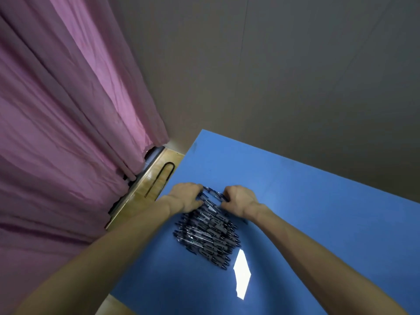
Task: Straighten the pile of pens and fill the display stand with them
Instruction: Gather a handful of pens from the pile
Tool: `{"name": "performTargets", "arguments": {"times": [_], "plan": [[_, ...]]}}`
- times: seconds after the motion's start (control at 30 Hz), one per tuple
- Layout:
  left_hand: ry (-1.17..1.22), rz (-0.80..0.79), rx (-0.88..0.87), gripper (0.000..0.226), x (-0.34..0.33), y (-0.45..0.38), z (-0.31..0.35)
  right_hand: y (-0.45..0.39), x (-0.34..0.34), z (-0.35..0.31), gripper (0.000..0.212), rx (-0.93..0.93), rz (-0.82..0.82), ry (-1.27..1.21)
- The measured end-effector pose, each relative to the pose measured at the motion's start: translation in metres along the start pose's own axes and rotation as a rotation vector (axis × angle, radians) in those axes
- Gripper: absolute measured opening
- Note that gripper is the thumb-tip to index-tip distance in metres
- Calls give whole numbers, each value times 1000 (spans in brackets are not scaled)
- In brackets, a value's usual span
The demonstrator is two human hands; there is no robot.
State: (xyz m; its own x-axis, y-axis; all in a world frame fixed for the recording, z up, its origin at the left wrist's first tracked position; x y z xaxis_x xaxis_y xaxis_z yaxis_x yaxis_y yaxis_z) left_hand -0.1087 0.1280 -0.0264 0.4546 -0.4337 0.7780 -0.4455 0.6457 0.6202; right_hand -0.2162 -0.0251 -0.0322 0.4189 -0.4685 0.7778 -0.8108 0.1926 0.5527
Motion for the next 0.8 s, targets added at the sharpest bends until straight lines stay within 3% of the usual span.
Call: {"name": "performTargets", "arguments": {"times": [0.3, 0.8], "plan": [[74, -13, -92, 55, 2, -7, -7, 1, 3, -5, 25, 14, 31, 32], [28, 27, -49, 49, -4, -19, -5, -11, 10, 1, 26, -44, 95, 51]]}}
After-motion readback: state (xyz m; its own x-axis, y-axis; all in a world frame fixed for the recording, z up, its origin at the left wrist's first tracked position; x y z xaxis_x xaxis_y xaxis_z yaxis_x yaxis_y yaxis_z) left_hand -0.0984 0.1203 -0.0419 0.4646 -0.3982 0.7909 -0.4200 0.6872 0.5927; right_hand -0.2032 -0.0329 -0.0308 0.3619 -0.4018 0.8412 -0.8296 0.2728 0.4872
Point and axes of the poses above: each hand's wrist, its own y-axis away from the middle knuckle, its own x-axis out of the back of the hand, z = x × y, the point moved 3 cm from there along -y, towards the middle knuckle, and after that the axes turned 8 degrees about -z, right-handed, at the moved point
